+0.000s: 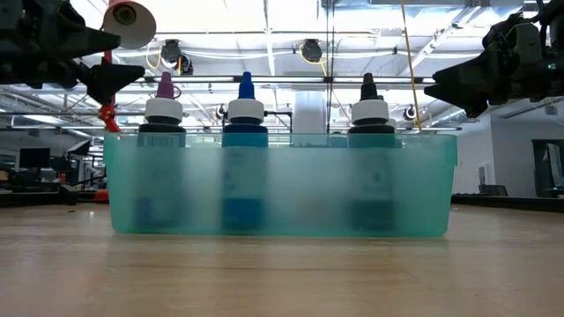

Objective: Pick & Place food coloring
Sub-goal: Return to Home Position

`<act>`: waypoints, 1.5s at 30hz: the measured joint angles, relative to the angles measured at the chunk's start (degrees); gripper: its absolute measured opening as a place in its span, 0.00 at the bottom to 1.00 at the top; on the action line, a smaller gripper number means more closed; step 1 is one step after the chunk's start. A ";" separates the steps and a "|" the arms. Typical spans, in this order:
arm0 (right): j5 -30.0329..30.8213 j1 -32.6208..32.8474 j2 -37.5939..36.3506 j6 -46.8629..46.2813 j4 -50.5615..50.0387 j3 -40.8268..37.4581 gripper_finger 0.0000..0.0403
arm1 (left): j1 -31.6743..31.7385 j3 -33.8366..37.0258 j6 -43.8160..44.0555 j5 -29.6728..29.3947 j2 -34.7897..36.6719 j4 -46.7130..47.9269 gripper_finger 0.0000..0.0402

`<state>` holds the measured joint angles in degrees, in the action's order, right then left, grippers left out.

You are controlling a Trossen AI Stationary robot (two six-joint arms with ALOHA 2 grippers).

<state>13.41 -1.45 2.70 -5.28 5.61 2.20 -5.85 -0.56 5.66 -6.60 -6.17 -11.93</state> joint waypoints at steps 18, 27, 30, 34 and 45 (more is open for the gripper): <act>0.00 -0.02 0.00 -0.02 0.00 -0.02 0.52 | 1.11 -0.01 -8.24 -1.32 -1.01 1.42 0.85; 0.00 0.00 0.00 -0.02 0.00 -0.01 0.52 | 1.11 -0.02 -8.19 -1.26 -1.03 1.38 0.85; 0.00 -0.02 0.00 -0.02 0.00 0.00 0.52 | 1.11 -0.02 -8.19 -1.23 -1.03 1.38 0.85; 0.00 0.00 0.00 -0.02 -0.02 -0.02 0.52 | 1.11 -0.02 -8.20 -1.23 -1.03 1.38 0.84; 0.00 -0.02 0.00 -0.01 0.00 0.00 0.52 | 1.11 -0.02 -8.20 -1.23 -1.03 1.38 0.85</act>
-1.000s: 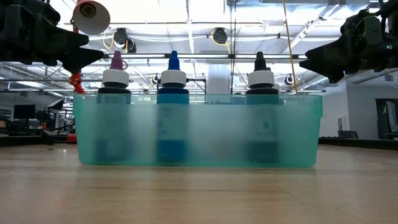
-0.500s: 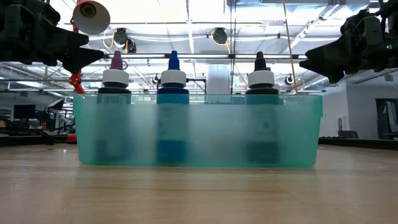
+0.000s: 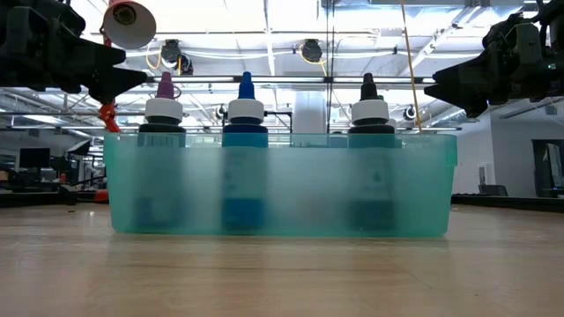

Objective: Pick & Place food coloring
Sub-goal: Return to Home Position

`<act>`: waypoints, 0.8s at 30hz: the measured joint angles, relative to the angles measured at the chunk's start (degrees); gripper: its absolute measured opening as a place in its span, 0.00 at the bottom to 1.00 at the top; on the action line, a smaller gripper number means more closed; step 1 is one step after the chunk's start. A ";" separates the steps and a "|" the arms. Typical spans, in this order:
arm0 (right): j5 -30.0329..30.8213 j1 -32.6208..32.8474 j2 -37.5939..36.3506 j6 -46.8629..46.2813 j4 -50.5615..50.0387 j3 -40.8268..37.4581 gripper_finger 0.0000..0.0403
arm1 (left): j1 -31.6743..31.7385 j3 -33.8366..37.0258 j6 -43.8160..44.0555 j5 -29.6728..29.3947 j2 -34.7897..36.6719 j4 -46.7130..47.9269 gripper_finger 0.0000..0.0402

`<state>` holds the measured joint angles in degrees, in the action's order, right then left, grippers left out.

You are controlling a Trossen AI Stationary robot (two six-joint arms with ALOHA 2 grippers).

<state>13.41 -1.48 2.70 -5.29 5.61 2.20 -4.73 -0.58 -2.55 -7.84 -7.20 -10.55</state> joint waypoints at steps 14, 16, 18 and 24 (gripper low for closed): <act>0.00 0.01 0.00 0.01 0.00 -0.02 0.52 | 0.00 0.00 0.00 0.00 0.00 0.00 0.86; 0.00 0.00 0.00 0.00 0.00 -0.01 0.52 | 0.00 -0.02 -0.02 -0.02 -0.02 0.00 0.85; 0.00 0.01 0.00 0.00 0.00 -0.01 0.52 | 0.00 -0.02 -0.01 -0.02 0.00 0.00 0.85; 0.00 0.00 0.00 0.00 -0.02 -0.02 0.52 | 0.00 -0.02 0.00 -0.02 -0.01 0.00 0.85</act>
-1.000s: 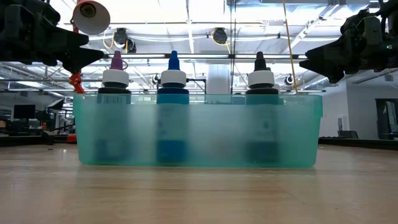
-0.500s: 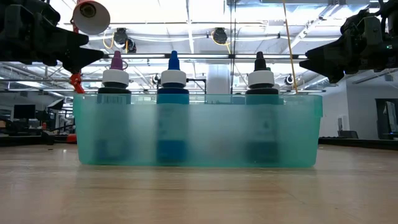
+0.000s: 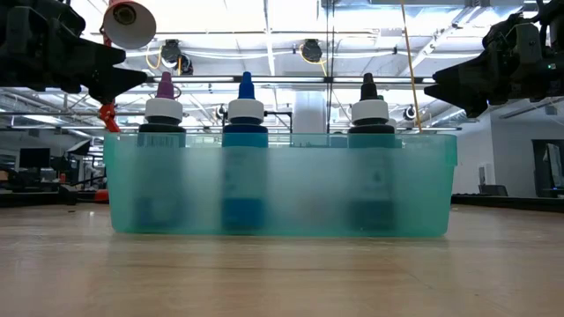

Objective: Pick & Place food coloring
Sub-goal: Return to Home Position

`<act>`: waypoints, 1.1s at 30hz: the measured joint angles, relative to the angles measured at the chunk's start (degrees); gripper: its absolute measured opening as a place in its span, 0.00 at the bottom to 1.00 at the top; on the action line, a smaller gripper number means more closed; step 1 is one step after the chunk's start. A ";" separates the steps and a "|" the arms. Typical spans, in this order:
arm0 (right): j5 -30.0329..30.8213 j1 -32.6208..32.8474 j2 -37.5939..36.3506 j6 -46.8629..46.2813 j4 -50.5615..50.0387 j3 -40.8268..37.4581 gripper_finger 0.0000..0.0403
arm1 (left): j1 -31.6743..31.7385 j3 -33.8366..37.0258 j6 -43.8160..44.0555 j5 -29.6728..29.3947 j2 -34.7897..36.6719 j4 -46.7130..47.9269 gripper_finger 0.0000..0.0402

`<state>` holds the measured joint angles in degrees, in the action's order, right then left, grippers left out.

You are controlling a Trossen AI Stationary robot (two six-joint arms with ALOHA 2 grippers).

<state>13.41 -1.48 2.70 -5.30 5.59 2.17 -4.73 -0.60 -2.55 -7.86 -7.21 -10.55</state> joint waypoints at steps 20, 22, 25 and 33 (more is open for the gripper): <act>0.00 0.00 0.00 0.02 0.02 0.00 0.52 | 0.00 -0.02 -0.01 0.00 -0.01 0.00 0.85; 0.00 0.00 0.00 0.02 0.02 0.00 0.52 | 0.00 -0.02 0.00 -0.02 -0.01 0.00 0.85; 0.00 0.00 0.00 0.01 0.02 0.02 0.52 | 0.00 -0.02 0.00 -0.02 -0.01 0.00 0.85; 0.00 0.02 0.00 0.02 0.02 0.01 0.52 | 0.00 -0.02 -0.02 -0.02 -0.01 0.00 0.84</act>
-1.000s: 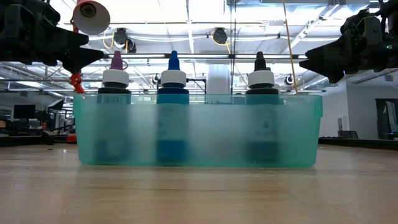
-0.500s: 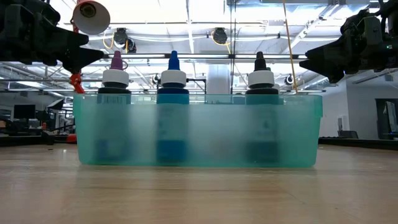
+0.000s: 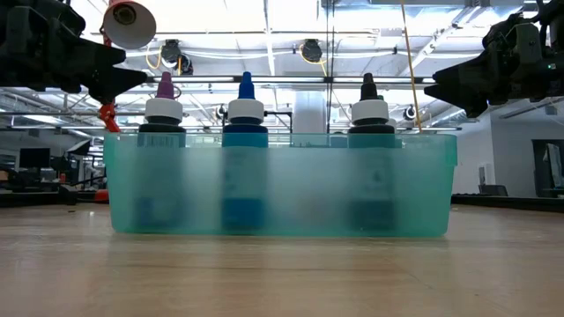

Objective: Pick & Place food coloring
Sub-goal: Return to Home Position

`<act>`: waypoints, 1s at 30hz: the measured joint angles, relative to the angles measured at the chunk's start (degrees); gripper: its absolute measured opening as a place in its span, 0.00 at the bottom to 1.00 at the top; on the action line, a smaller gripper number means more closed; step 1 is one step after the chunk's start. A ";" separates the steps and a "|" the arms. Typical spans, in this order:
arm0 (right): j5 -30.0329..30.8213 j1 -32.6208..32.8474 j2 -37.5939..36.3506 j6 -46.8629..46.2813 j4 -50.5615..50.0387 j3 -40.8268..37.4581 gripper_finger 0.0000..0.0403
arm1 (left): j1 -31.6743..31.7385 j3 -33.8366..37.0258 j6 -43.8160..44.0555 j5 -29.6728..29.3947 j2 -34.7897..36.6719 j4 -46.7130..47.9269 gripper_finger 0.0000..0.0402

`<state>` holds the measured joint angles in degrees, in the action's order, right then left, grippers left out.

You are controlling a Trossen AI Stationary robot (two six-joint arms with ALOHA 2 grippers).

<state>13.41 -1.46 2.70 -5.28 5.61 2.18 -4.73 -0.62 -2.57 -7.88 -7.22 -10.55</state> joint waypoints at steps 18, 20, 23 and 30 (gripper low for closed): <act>0.00 -0.02 0.00 0.00 -0.02 0.02 0.52 | 0.00 0.00 0.02 0.00 0.00 0.00 0.84; 0.00 -0.01 -0.02 0.00 0.00 0.01 0.52 | 0.00 0.00 0.00 0.00 0.00 0.00 0.84; 0.00 -0.01 0.00 0.00 -0.02 0.01 0.52 | 0.00 0.00 0.02 0.00 0.00 0.00 0.84; 0.00 -0.02 -0.02 -0.02 0.00 -0.01 0.52 | 0.00 0.00 0.00 0.02 0.00 0.00 0.84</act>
<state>13.41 -1.47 2.68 -5.30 5.61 2.17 -4.73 -0.62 -2.57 -7.86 -7.22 -10.55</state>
